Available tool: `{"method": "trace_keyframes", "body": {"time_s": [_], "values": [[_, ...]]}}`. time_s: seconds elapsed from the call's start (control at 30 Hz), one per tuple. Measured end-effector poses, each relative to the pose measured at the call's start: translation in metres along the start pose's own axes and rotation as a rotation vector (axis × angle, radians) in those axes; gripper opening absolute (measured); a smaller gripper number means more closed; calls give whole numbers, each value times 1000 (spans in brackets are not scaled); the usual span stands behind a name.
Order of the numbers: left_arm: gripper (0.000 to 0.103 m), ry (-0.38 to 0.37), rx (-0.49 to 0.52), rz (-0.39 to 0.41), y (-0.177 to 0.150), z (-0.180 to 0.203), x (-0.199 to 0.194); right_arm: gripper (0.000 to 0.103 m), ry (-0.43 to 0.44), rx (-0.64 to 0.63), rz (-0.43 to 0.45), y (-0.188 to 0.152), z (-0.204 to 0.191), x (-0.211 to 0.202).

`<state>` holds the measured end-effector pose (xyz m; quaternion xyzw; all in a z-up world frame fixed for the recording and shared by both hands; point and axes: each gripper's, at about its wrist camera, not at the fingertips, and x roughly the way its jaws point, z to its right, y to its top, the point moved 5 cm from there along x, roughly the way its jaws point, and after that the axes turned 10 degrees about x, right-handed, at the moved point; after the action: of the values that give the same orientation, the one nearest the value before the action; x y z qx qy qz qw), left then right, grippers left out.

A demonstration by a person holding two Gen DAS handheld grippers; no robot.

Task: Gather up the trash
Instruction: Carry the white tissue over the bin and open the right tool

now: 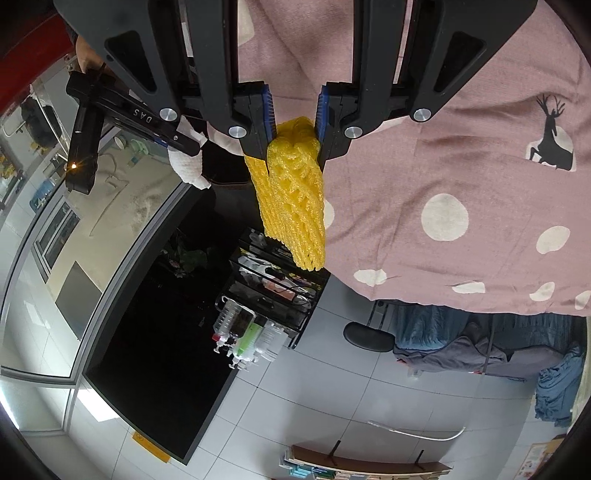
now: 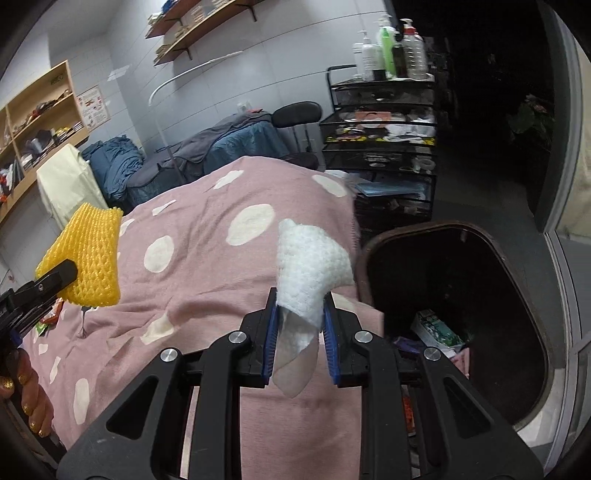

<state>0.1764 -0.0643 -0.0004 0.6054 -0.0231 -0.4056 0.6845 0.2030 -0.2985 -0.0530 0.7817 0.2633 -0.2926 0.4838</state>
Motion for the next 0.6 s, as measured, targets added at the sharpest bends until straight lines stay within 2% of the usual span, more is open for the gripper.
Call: {"method": "trace_keyframes", "body": {"time_s": [0.13,0.3,0.5,0.6], "values": [[18,-29,22,-13,-3,19,8,23,-54,40,12,0,30,-4],[18,-60,48,-31,-6,38,18,23,-165,77,11,-4,67,-4],[18,-85,84,-51,-8,58,28,23,-272,129,-44,-14,113,9],[18,-96,95,-62,-8,67,34,23,-287,154,-71,-19,129,14]]}}
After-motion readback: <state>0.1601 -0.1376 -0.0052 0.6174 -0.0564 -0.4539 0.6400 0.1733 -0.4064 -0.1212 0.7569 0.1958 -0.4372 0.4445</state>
